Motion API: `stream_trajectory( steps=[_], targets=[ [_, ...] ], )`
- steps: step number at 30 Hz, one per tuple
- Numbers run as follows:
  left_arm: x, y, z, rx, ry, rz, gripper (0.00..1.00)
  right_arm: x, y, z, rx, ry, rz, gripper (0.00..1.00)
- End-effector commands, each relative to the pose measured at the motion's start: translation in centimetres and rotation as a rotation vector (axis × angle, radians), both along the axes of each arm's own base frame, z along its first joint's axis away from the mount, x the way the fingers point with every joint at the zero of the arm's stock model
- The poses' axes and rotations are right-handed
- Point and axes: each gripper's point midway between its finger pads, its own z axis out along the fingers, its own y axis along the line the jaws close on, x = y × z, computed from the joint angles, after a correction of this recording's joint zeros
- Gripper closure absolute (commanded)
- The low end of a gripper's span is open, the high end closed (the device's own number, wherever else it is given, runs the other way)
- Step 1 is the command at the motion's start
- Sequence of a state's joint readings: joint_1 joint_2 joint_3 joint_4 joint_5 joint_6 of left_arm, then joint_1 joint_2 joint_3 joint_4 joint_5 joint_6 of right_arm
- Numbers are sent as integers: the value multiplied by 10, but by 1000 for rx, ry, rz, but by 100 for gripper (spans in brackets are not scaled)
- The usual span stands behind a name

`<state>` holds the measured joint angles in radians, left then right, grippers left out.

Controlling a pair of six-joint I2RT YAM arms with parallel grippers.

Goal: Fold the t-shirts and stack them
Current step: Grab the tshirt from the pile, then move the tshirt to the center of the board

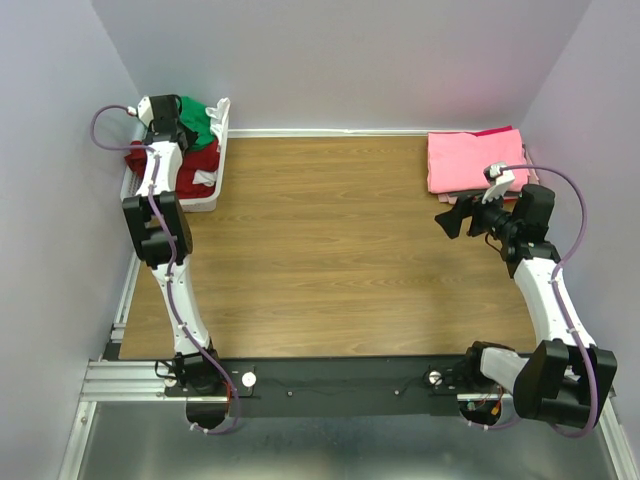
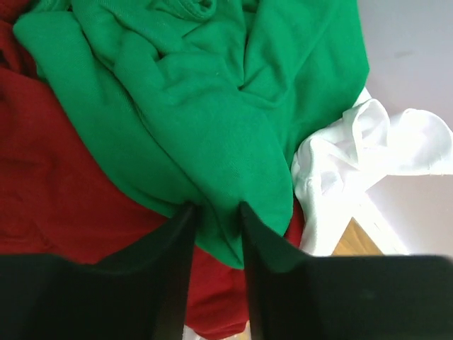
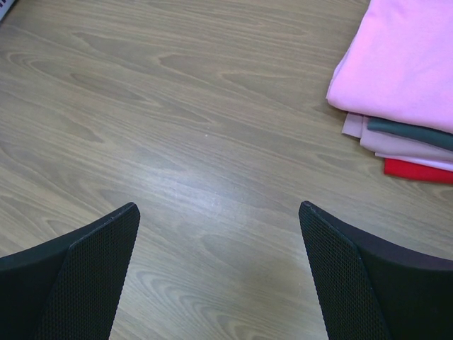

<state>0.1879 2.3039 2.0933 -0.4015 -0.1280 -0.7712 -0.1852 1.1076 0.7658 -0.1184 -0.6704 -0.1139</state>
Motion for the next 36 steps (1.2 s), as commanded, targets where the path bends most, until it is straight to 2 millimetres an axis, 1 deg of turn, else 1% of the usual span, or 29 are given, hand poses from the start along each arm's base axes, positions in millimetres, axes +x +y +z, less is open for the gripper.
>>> stream_trajectory(
  steps=[1, 2, 3, 4, 5, 6, 9, 10, 11, 12, 15, 16, 17, 18, 19, 21, 22, 24, 25, 26, 27, 28, 30, 31, 33, 34, 36],
  targets=[
    [8, 7, 19, 35, -47, 5, 71, 3, -3, 5, -10, -3, 0, 0],
    [8, 8, 23, 45, -53, 1, 84, 2, -1, 5, -6, -3, 8, 0],
    [7, 8, 31, 56, -64, -7, 89, 2, -1, 4, -5, -1, 9, 0],
    [7, 8, 36, 64, -73, -12, 99, 2, -1, 5, -5, -3, 11, 0],
    [6, 6, 43, 64, -82, -25, 100, 2, -1, 4, -5, -1, 9, 0],
    [3, 4, 58, 77, -106, -38, 100, 2, -1, 5, -5, -3, 9, 0],
    [-4, -2, 90, 92, -159, -72, 100, 1, -1, 5, -6, -5, 11, 0],
    [-12, -5, 116, 106, -206, -83, 100, 1, 0, 5, -7, -6, 13, 0],
    [-17, -8, 129, 111, -228, -94, 100, 1, 0, 5, -8, -8, 14, 0],
    [-26, -14, 155, 117, -278, -113, 100, 0, 0, 6, -10, -11, 14, 0],
    [-43, -27, 196, 135, -361, -158, 100, 0, -2, 6, -17, -16, 11, 0],
    [-56, -35, 221, 149, -410, -174, 100, -1, -2, 6, -19, -20, 11, 0],
    [-62, -39, 232, 164, -432, -185, 100, -1, -2, 7, -23, -23, 11, 0],
    [-68, -49, 245, 159, -463, -222, 100, -1, -2, 5, -24, -20, 11, 0],
    [-80, -59, 269, 172, -512, -240, 100, -1, -1, 5, -24, -21, 15, 0],
    [-92, -69, 294, 195, -564, -271, 100, -2, -1, 6, -26, -25, 17, 0],
    [-105, -75, 317, 208, -608, -277, 100, -2, -1, 5, -28, -25, 16, 0],
    [-118, -86, 341, 225, -658, -298, 100, -3, -2, 4, -30, -25, 16, 0],
    [-131, -91, 364, 236, -706, -303, 100, -3, -1, 4, -31, -26, 18, 0],
    [-139, -96, 375, 235, -729, -320, 100, -3, -1, 5, -33, -28, 18, 0],
    [-151, -107, 393, 235, -776, -344, 100, -3, -1, 5, -35, -30, 18, 0],
    [-160, -114, 403, 234, -804, -365, 100, -3, -1, 6, -36, -32, 18, 0],
    [-174, -133, 416, 218, -851, -429, 100, -3, -2, 5, -40, -34, 16, 0],
    [-186, -149, 428, 217, -894, -473, 100, -3, -3, 6, -43, -36, 14, 0],
    [-205, -170, 439, 216, -936, -541, 100, -3, -4, 5, -47, -35, 11, 0],
    [-213, -188, 442, 216, -954, -593, 100, -3, -4, 5, -49, -36, 10, 0],
    [-227, -207, 446, 209, -978, -648, 100, -3, -3, 4, -48, -34, 13, 0]
  ],
)
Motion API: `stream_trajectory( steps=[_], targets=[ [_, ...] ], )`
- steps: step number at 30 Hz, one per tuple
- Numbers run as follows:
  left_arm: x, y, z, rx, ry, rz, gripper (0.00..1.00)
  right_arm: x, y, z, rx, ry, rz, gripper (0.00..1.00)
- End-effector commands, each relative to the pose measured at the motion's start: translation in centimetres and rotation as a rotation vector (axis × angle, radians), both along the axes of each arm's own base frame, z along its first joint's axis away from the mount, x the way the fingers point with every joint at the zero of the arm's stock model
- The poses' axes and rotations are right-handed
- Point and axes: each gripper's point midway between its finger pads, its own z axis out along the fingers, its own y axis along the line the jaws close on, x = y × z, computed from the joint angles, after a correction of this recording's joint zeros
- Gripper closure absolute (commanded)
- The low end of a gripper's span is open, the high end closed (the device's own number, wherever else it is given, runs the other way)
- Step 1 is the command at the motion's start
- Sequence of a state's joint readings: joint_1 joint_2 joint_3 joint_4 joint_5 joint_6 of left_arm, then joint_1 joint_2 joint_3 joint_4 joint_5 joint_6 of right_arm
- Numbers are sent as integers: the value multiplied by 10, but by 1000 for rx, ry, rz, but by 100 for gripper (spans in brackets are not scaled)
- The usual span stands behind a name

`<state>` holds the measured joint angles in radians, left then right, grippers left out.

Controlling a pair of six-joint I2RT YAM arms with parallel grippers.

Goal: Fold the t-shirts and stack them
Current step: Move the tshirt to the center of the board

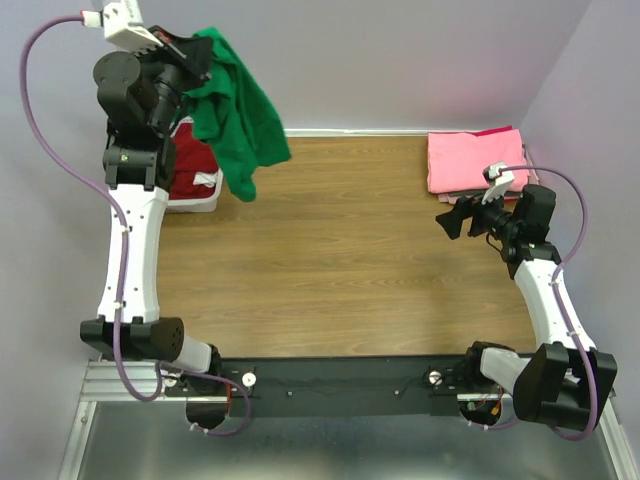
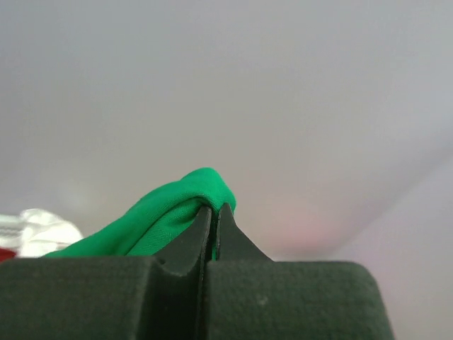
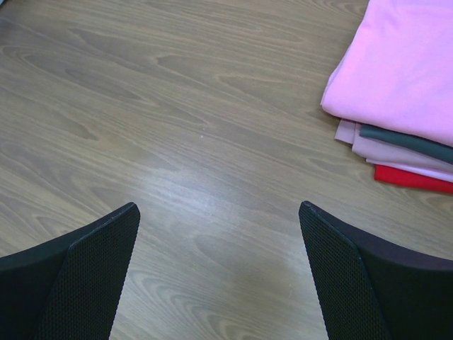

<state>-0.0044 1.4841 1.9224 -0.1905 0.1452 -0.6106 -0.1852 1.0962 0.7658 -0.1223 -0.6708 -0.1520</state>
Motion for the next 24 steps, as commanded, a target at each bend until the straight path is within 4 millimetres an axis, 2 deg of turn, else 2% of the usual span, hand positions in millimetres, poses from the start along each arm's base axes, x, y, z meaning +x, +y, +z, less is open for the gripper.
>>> stream_trajectory(
  steps=[1, 2, 5, 6, 7, 9, 12, 16, 17, 18, 19, 21, 22, 24],
  targets=[
    [-49, -51, 33, 58, -141, -180, 100, -3, -3, 1, -17, -8, -2, 0],
    [-59, -69, 31, 57, -143, -238, 100, -2, -3, 1, -18, -9, -1, 0],
    [-81, -94, 21, 51, -153, -336, 100, -3, -3, 1, -19, -9, 0, 0],
    [-92, -110, 20, 45, -167, -400, 100, -3, -3, 1, -21, -10, -1, 0],
    [-98, -118, 5, 41, -141, -431, 100, -3, -4, 0, -23, -10, -4, 0],
    [-116, -138, 2, 31, -156, -504, 100, -2, -6, 1, -30, -13, -12, 0],
    [-138, -165, -23, 21, -116, -607, 100, -2, -9, 0, -35, -13, -25, 0],
    [-164, -199, -44, 19, -79, -720, 100, -1, -12, 0, -42, -15, -34, 0],
    [-163, -206, -61, 26, -42, -735, 100, -1, -12, 0, -42, -15, -34, 0],
    [-165, -211, -70, 31, -25, -747, 100, -1, -13, -1, -44, -14, -37, 0],
    [-166, -218, -92, 36, 22, -762, 100, -1, -14, -1, -43, -14, -38, 0],
    [-164, -222, -116, 39, 64, -762, 100, -1, -15, -1, -44, -13, -41, 0],
    [-163, -225, -144, 58, 103, -768, 100, -1, -16, -2, -43, -11, -43, 0],
    [-162, -228, -174, 113, 127, -779, 88, -1, -17, -3, -43, -9, -44, 0]
  ],
)
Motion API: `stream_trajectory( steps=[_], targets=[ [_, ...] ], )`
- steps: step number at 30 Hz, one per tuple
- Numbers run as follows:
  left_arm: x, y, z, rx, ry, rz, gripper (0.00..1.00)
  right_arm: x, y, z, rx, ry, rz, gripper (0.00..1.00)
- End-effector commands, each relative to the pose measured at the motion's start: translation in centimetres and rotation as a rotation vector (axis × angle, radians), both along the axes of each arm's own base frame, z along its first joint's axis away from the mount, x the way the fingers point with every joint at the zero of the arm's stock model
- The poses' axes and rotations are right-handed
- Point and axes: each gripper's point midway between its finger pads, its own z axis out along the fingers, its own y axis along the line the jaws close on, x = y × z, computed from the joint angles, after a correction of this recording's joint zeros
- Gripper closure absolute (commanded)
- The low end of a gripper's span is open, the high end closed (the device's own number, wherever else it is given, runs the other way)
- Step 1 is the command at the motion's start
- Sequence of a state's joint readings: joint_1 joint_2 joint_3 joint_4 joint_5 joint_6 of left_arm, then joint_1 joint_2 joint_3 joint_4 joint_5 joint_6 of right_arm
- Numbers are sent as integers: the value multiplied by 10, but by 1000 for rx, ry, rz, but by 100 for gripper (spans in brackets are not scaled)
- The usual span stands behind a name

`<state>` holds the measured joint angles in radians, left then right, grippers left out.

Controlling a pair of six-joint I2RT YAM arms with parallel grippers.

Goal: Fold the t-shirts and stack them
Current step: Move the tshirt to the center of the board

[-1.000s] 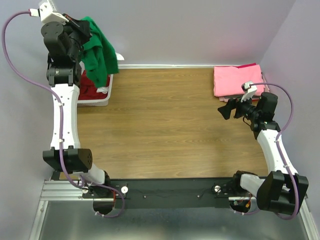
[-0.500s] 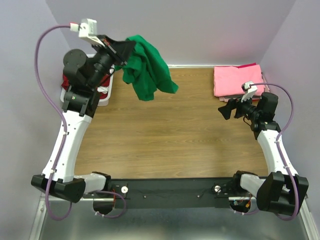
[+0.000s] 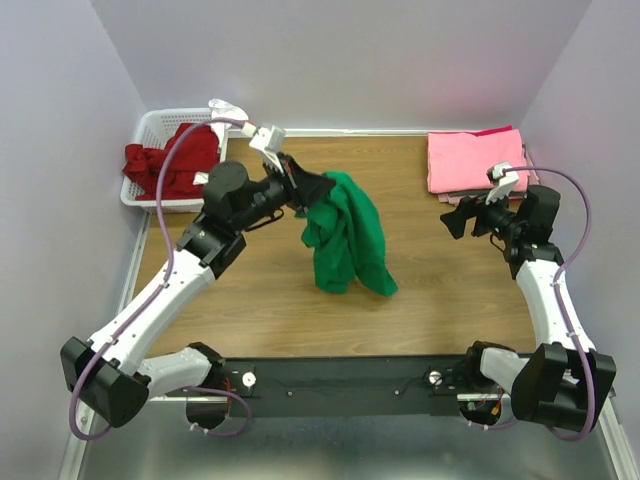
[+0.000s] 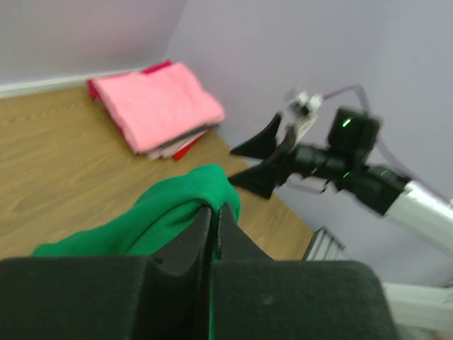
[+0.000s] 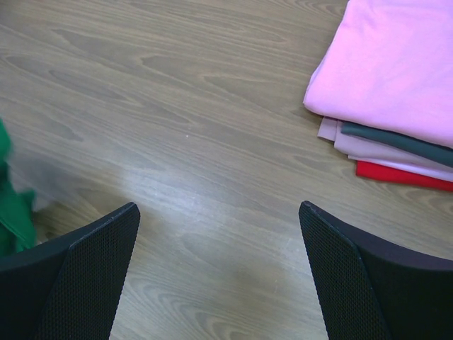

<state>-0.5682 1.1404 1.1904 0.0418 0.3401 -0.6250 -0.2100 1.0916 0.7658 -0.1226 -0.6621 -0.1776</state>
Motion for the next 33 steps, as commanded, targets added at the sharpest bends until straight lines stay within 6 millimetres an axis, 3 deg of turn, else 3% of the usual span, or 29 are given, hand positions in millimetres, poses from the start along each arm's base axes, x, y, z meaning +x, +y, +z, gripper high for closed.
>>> stream_trajectory(
  steps=[1, 2, 3, 5, 8, 11, 16, 17, 23, 29, 33],
  targets=[
    [-3, -1, -57, 81, 4, -21, 78, -3, -6, -4, -17, 6, -20, 0],
    [1, 2, -73, 113, 18, 3, 55, -3, -6, -5, -15, 9, -17, 0],
    [2, 5, -88, 163, 15, 15, 49, -3, -6, -5, -16, 7, -13, 0],
    [3, 15, -116, 223, 41, 53, 40, -6, 0, -7, 1, 13, 23, 0],
    [12, 43, -128, 288, 47, 207, 30, -16, 17, -7, 34, 6, 134, 0],
    [5, 61, -143, 322, 95, 271, 25, -33, 39, -8, 95, 17, 282, 0],
    [-18, 64, -175, 232, 203, 252, 25, -55, 60, -11, 164, 47, 454, 0],
    [-26, 63, -197, 218, 268, 235, 25, -58, 62, -15, 188, 76, 467, 0],
    [-45, 65, -243, 154, 378, 218, 25, -58, 68, -38, 260, 207, 478, 0],
    [-46, 63, -280, 200, 453, 211, 25, -55, 77, -66, 225, 312, 482, 1],
    [-37, 62, -293, 257, 471, 225, 28, -55, 83, -80, 211, 362, 492, 2]
  ],
)
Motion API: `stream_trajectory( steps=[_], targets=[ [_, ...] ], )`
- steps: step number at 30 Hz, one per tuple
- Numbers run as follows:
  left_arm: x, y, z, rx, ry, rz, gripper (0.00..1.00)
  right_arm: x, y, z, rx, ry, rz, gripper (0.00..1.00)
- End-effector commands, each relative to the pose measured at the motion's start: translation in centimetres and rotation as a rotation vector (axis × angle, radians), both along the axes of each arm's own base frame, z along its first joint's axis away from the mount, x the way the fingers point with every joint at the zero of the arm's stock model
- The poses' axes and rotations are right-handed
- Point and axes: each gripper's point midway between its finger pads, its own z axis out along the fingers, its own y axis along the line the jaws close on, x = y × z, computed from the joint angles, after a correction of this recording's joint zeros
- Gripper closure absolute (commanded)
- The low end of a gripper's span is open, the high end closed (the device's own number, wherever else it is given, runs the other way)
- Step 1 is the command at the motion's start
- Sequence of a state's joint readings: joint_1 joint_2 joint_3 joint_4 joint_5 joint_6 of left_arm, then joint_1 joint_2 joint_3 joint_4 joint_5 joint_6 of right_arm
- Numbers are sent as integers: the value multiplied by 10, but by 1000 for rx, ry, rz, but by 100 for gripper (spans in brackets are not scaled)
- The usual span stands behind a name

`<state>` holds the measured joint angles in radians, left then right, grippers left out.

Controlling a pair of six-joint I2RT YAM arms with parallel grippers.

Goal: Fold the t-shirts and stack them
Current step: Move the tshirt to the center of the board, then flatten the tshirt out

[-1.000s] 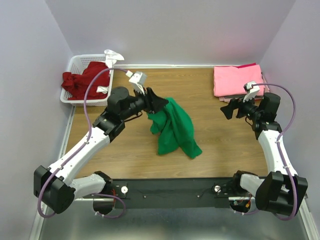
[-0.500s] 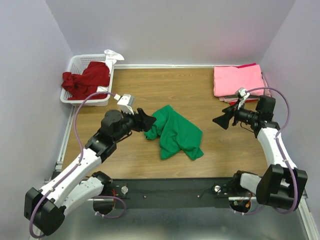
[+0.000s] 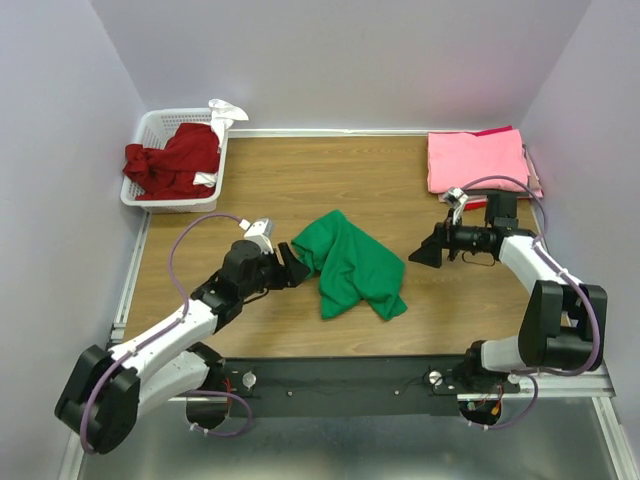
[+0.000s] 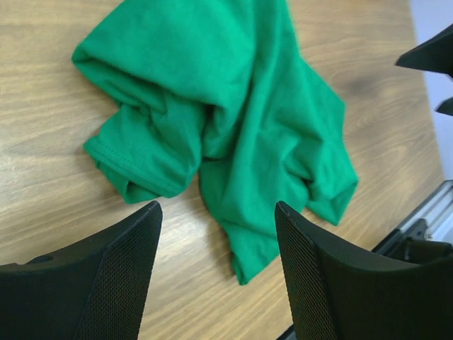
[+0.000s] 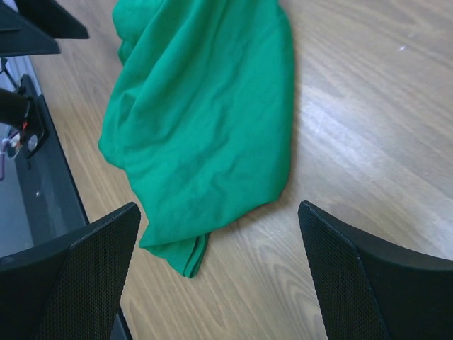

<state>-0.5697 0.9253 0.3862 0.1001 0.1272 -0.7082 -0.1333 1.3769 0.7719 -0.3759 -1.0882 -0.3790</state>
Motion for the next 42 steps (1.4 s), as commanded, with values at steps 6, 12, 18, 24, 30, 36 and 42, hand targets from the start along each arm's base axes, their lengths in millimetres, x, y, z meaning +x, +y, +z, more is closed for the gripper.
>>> stream_trajectory(
  steps=[6, 12, 18, 24, 30, 36, 42],
  targets=[
    [31, -4, -8, 114, 16, 31, 44, 6, 6, -22, -49, 90, 19, 2],
    [36, 1, -20, 180, 63, 51, 48, 10, 13, -38, -86, 137, 31, 5],
    [28, -1, -38, 198, 119, 34, 47, 15, 23, -58, -153, 191, 48, 7],
    [26, -5, -45, 211, 137, 20, 46, 12, 36, -67, -180, 212, 84, 13],
    [26, -10, -55, 231, 154, 5, 45, 9, 44, -72, -191, 233, 104, 20],
    [33, -13, -58, 254, 153, 13, 45, 7, 46, -74, -197, 238, 112, 24],
    [37, -17, -62, 270, 156, 3, 49, 6, 47, -76, -194, 249, 117, 34]
  ],
)
